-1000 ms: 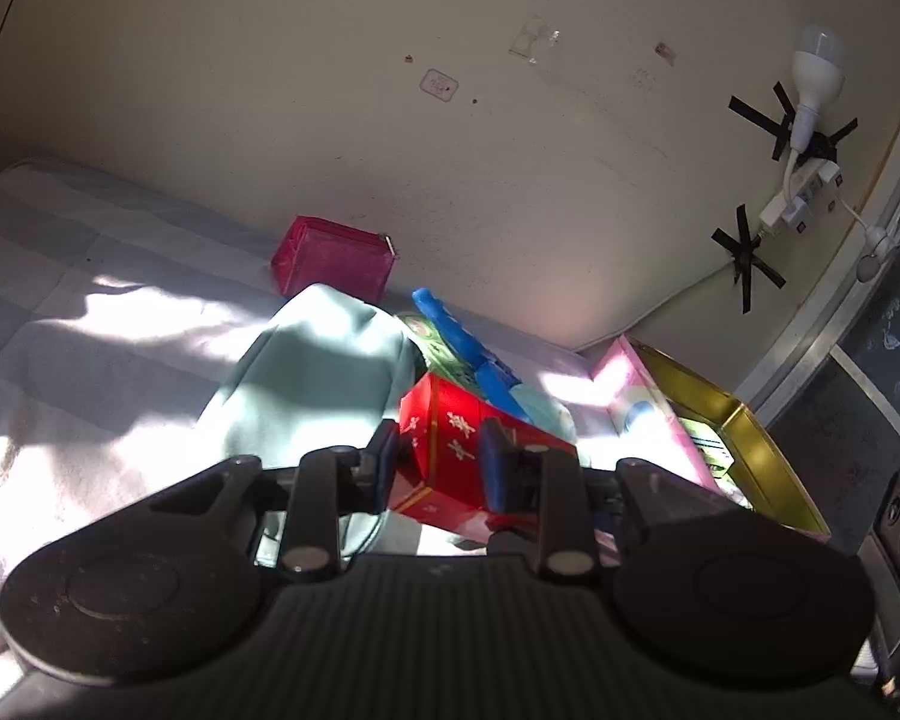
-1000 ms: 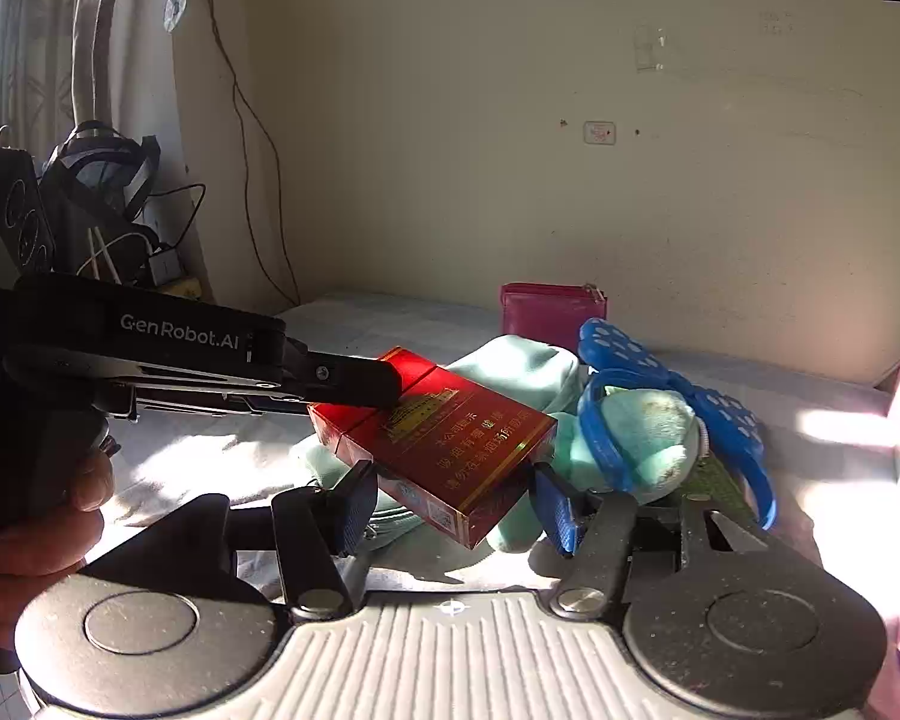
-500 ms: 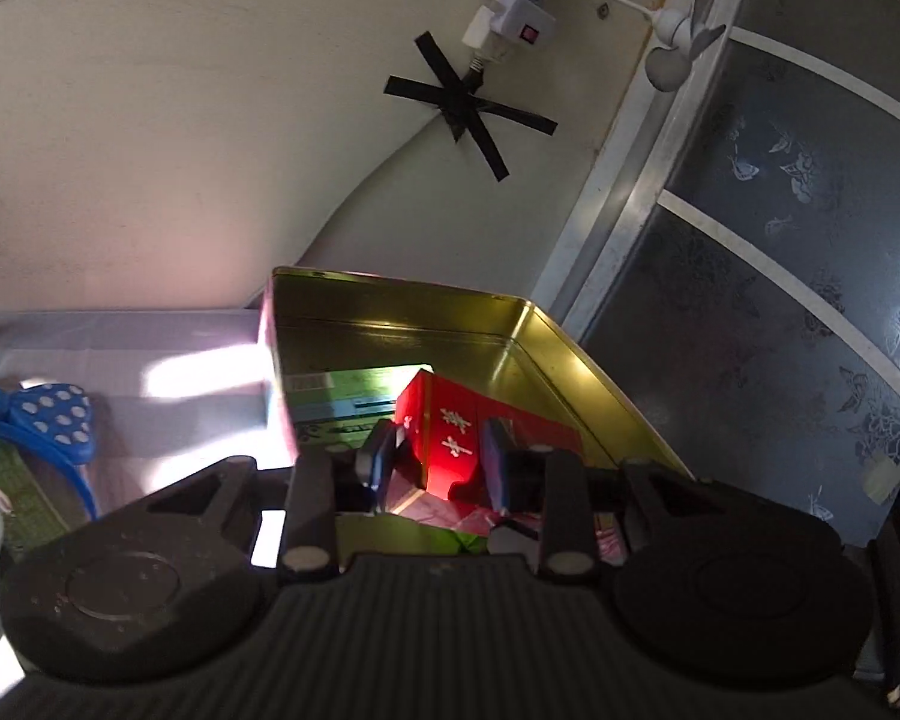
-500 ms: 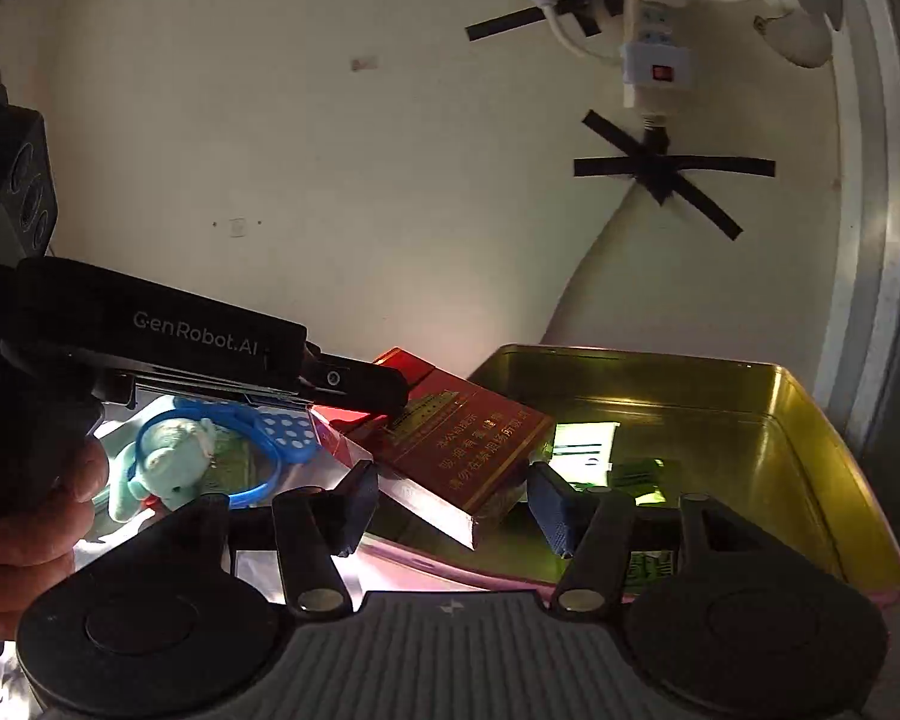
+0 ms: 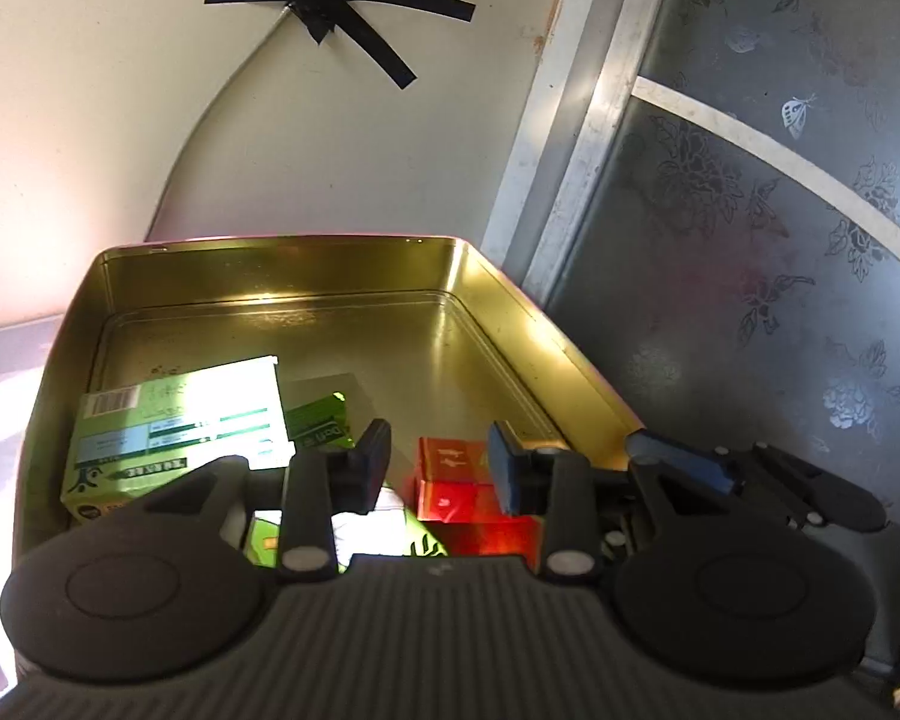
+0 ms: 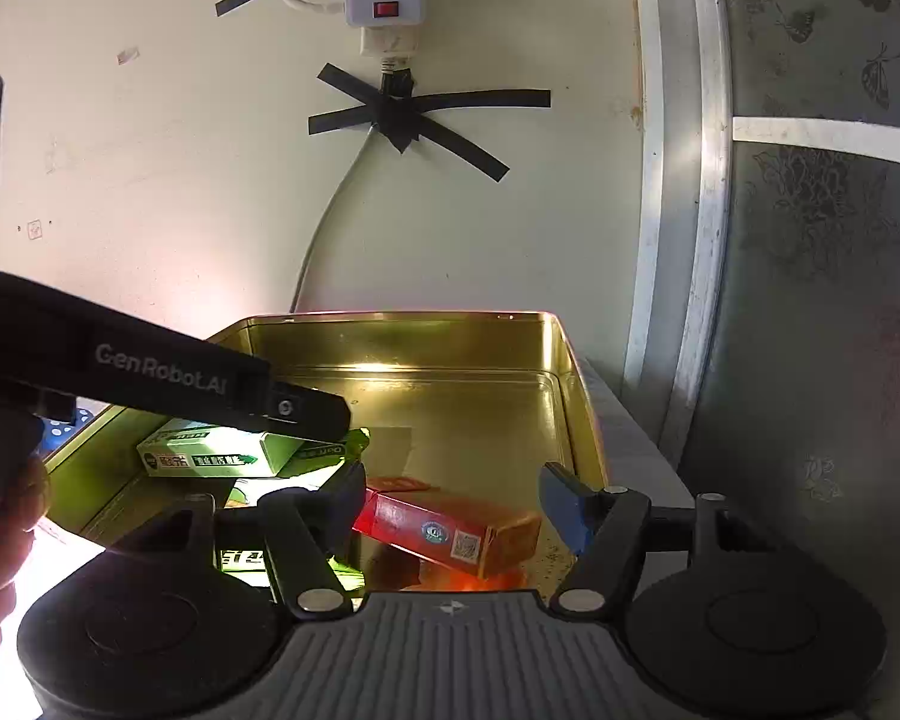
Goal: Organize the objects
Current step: 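Carry the red cigarette pack into the pink tin and release it, then move the right gripper back and grasp the blue polka-dot bow headband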
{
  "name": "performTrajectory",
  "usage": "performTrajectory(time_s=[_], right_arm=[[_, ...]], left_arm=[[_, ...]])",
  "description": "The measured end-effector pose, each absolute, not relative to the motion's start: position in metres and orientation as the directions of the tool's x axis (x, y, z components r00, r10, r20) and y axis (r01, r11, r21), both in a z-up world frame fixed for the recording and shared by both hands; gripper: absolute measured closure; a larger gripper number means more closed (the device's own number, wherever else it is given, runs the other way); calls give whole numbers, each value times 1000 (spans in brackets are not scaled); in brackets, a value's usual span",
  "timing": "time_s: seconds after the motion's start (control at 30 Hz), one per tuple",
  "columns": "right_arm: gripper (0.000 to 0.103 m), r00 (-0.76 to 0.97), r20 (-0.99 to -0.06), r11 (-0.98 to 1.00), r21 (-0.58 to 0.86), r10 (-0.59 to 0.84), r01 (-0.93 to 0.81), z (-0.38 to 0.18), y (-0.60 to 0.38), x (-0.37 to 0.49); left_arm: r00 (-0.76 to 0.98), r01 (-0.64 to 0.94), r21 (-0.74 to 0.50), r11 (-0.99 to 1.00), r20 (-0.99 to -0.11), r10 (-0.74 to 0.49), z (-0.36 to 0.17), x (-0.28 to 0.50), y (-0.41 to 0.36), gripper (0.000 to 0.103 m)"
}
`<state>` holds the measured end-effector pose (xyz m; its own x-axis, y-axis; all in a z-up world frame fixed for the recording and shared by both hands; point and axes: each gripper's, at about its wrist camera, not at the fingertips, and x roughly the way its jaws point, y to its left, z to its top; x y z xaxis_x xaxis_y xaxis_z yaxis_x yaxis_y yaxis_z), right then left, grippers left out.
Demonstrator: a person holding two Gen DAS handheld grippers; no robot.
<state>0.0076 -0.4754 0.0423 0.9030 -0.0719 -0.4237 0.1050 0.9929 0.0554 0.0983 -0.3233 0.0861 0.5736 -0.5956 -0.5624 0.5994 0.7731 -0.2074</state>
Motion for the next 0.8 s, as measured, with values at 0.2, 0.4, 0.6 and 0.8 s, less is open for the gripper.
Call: performTrajectory(time_s=[0.2, 0.4, 0.6, 0.8], right_arm=[[44, 922, -386, 986, 138, -30, 90, 48, -470, -14], [44, 932, -362, 985, 164, 17, 46, 59, -441, -37], [44, 935, -345, 983, 181, 82, -20, 66, -397, -60], [44, 913, -380, 981, 171, 150, -90, 57, -340, -63]], left_arm=[[672, 549, -89, 831, -543, -503, 95, 72, -287, 63], [736, 483, -16, 875, -533, -416, 93, 37, -241, 61], [764, 419, 8, 908, -544, -347, 83, 10, -185, 60], [791, 339, 47, 939, -554, -258, 65, -7, -129, 59]])
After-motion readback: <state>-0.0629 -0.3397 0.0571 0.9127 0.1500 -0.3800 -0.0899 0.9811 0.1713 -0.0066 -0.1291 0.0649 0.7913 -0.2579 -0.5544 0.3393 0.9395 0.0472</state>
